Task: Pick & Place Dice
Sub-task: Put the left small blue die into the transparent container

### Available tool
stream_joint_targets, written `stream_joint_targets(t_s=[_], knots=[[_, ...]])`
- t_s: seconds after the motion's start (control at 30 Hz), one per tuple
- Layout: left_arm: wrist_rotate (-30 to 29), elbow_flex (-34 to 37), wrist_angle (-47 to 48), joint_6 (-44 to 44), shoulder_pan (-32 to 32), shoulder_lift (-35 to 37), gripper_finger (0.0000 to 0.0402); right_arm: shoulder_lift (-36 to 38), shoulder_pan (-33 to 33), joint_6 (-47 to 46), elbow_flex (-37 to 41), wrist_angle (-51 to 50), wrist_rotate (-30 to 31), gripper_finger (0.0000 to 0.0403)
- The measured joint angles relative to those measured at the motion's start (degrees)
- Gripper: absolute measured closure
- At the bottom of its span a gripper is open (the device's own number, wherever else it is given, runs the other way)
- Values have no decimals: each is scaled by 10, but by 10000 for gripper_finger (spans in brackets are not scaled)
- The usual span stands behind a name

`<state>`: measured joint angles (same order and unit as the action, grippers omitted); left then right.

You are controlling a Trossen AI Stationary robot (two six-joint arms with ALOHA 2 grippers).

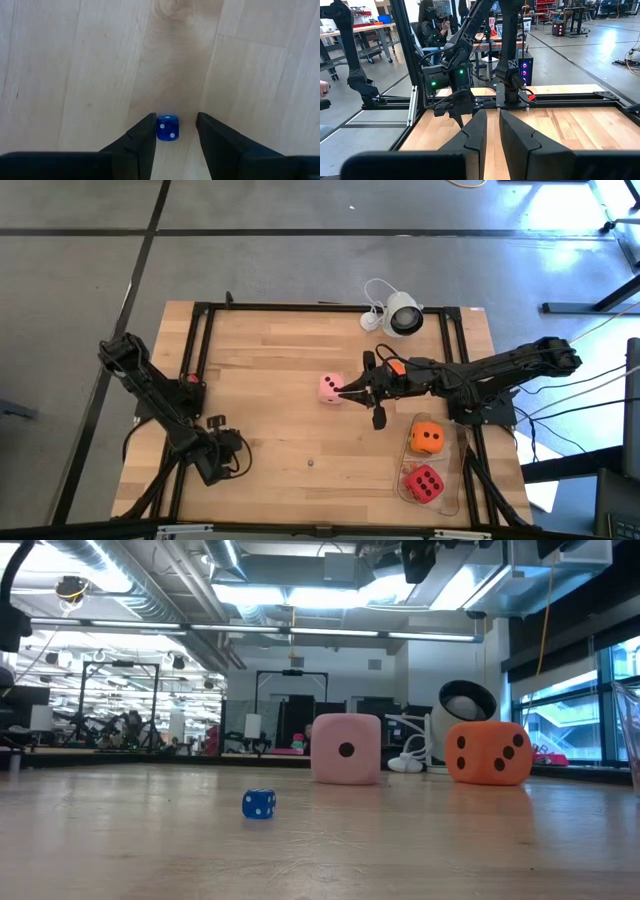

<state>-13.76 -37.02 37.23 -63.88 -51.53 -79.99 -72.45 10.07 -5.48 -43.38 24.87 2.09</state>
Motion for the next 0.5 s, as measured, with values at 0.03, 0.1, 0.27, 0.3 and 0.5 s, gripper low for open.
stream_joint_targets(t_s=[0.03,0.1,0.27,0.3,0.5], knots=[[2,0,1,0,0,0,258,0,0,0,0,0,0,348],[3,0,3,0,0,0,259,0,0,0,0,0,0,348],[8,0,4,0,0,-1,279,0,0,0,0,0,0,348],[11,0,4,0,0,-1,288,0,0,0,0,0,0,348],[14,0,7,-2,0,-1,363,0,0,2,0,0,0,348]])
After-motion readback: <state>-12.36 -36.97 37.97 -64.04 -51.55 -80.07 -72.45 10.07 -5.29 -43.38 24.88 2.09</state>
